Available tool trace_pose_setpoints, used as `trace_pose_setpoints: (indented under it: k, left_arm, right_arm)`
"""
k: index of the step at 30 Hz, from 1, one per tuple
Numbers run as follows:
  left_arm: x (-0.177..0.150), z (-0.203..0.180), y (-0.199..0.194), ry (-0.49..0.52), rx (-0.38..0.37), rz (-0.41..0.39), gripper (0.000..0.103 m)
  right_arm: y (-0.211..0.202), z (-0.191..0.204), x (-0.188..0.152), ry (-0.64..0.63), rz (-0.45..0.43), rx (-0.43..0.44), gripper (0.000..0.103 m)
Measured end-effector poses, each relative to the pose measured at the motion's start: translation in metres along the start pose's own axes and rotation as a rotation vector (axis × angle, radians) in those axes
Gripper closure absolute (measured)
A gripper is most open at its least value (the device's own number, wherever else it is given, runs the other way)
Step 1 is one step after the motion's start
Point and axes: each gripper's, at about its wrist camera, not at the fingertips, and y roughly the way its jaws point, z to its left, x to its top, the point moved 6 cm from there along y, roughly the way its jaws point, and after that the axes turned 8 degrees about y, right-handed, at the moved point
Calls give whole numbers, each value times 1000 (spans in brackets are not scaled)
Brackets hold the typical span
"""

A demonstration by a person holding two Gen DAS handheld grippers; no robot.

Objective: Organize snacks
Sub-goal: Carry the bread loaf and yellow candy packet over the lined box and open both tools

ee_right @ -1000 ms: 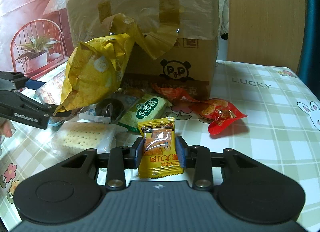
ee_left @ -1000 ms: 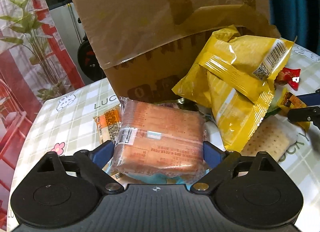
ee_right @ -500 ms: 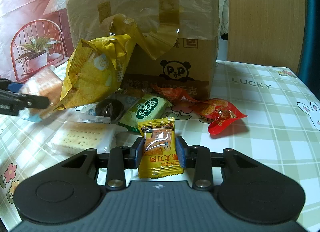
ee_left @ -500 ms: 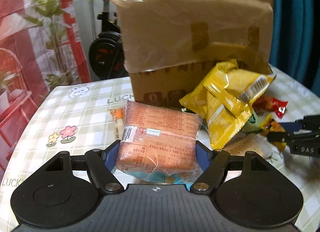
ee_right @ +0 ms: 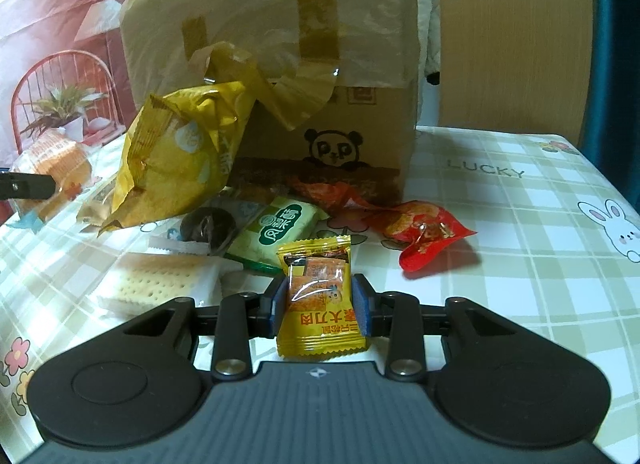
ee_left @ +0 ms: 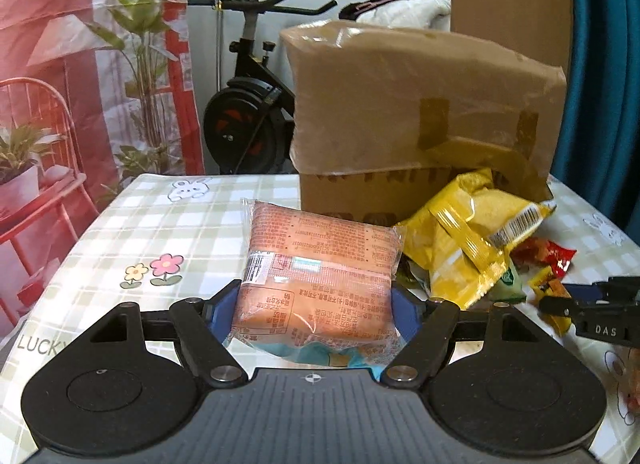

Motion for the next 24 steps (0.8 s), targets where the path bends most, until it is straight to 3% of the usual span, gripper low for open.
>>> trace_pose_setpoints:
  k: [14, 20, 24]
  left_arm:
    - [15, 10, -11, -50, 19, -58, 25]
    - [41, 13, -16, -78, 5, -102, 25]
    - [70, 16, -24, -113, -55, -147, 25]
  right_arm:
    - [-12, 2, 7, 2, -29, -8, 67]
    - [-40, -5, 41, 29, -126, -16, 67]
    - [-60, -3, 79, 27, -203, -12, 67]
